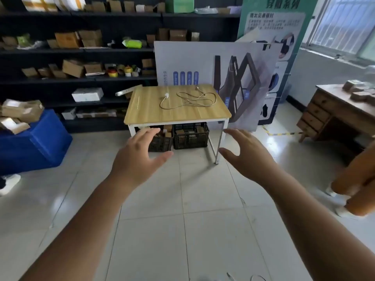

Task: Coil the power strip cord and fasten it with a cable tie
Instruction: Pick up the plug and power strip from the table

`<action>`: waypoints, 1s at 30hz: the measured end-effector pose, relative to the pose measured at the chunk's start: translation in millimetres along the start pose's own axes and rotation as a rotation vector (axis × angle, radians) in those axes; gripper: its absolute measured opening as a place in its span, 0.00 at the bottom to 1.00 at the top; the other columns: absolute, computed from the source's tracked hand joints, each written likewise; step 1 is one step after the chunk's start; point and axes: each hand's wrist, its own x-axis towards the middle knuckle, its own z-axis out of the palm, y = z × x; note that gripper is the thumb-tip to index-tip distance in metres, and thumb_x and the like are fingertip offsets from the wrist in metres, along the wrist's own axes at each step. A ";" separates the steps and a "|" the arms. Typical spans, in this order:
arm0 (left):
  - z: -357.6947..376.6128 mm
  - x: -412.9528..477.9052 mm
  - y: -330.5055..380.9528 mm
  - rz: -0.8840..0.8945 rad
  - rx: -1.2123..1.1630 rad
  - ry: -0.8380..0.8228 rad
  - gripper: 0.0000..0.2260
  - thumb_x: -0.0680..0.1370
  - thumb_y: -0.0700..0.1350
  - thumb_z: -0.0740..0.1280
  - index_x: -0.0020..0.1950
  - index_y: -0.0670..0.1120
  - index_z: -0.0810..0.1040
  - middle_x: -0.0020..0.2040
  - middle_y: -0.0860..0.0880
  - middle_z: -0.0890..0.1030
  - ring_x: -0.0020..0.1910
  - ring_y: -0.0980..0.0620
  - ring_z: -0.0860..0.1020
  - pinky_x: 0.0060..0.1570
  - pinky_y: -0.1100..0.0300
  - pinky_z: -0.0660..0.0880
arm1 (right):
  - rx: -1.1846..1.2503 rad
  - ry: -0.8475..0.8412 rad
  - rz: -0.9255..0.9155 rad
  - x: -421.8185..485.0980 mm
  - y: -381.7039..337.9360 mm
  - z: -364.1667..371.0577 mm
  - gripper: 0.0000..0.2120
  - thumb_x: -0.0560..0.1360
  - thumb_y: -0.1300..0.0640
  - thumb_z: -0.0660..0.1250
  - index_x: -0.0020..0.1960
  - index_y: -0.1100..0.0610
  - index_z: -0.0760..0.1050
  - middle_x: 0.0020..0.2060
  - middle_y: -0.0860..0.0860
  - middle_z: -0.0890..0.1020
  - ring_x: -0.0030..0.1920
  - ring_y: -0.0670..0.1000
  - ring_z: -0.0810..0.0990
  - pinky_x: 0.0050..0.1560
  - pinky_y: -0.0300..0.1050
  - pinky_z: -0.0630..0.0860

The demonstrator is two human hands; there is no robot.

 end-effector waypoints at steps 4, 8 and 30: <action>30.6 70.2 -9.3 -0.027 0.014 -0.002 0.31 0.74 0.64 0.65 0.74 0.53 0.65 0.73 0.52 0.69 0.70 0.49 0.69 0.58 0.49 0.74 | -0.010 -0.010 0.011 67.9 32.5 16.9 0.28 0.76 0.43 0.67 0.73 0.49 0.67 0.71 0.49 0.72 0.69 0.53 0.71 0.63 0.49 0.69; 56.1 148.6 -9.1 -0.057 0.032 0.015 0.31 0.74 0.64 0.65 0.75 0.55 0.64 0.73 0.52 0.68 0.70 0.49 0.69 0.58 0.50 0.73 | -0.008 -0.030 -0.013 146.0 68.8 28.9 0.30 0.76 0.43 0.67 0.75 0.50 0.65 0.73 0.48 0.70 0.71 0.53 0.68 0.64 0.49 0.69; 202.8 542.9 -176.3 -0.105 -0.060 -0.088 0.32 0.74 0.65 0.64 0.75 0.53 0.64 0.75 0.52 0.67 0.71 0.50 0.68 0.61 0.53 0.70 | -0.016 -0.149 0.094 549.4 173.2 164.4 0.29 0.76 0.41 0.65 0.74 0.48 0.66 0.73 0.45 0.69 0.70 0.51 0.69 0.64 0.46 0.69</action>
